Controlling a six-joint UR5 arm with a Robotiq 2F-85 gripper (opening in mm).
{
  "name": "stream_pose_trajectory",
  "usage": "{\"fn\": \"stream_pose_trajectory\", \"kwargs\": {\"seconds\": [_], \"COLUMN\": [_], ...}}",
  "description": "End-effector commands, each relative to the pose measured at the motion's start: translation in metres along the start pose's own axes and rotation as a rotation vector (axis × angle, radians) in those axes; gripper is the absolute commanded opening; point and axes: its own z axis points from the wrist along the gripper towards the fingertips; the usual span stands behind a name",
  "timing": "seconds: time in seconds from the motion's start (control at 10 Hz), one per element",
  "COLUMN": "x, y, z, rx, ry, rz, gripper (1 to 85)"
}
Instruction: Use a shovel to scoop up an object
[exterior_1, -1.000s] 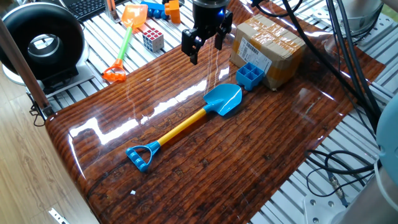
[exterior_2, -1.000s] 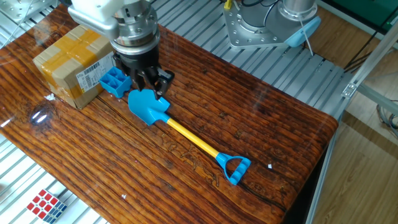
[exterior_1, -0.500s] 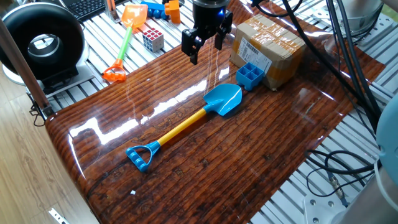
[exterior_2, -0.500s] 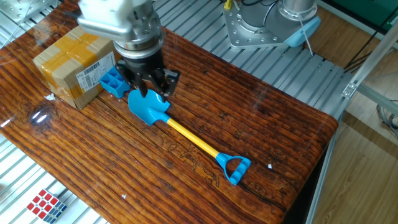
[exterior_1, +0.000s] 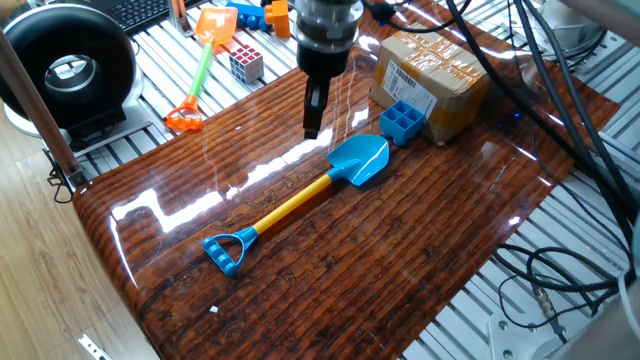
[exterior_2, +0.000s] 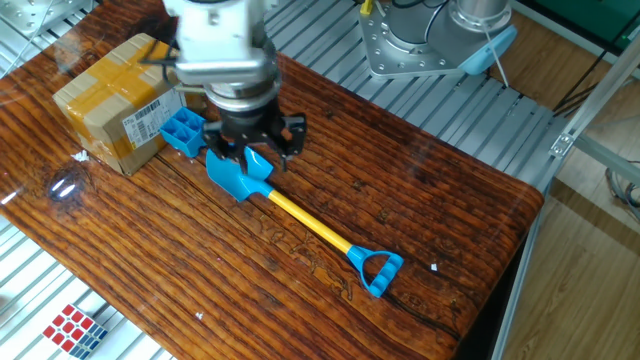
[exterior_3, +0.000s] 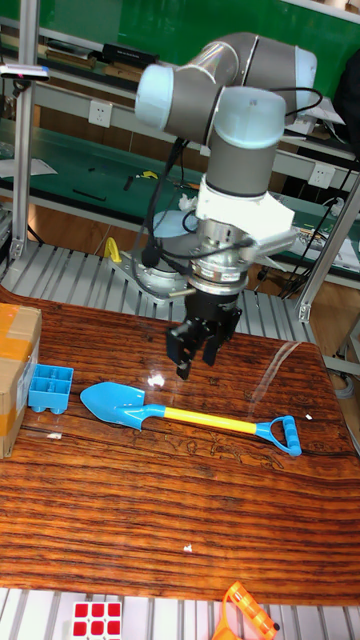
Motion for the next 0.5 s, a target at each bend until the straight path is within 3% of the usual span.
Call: {"fn": "stream_pose_trajectory", "kwargs": {"seconds": [0.0, 0.2, 0.4], "x": [-0.01, -0.014, -0.029], "y": [0.013, 0.025, 0.05], "z": [0.013, 0.025, 0.038], "rx": [0.006, 0.015, 0.004], "ry": [-0.028, -0.035, -0.065], "rz": [-0.222, -0.306, -0.371], "gripper": [55.0, 55.0, 54.7]}}
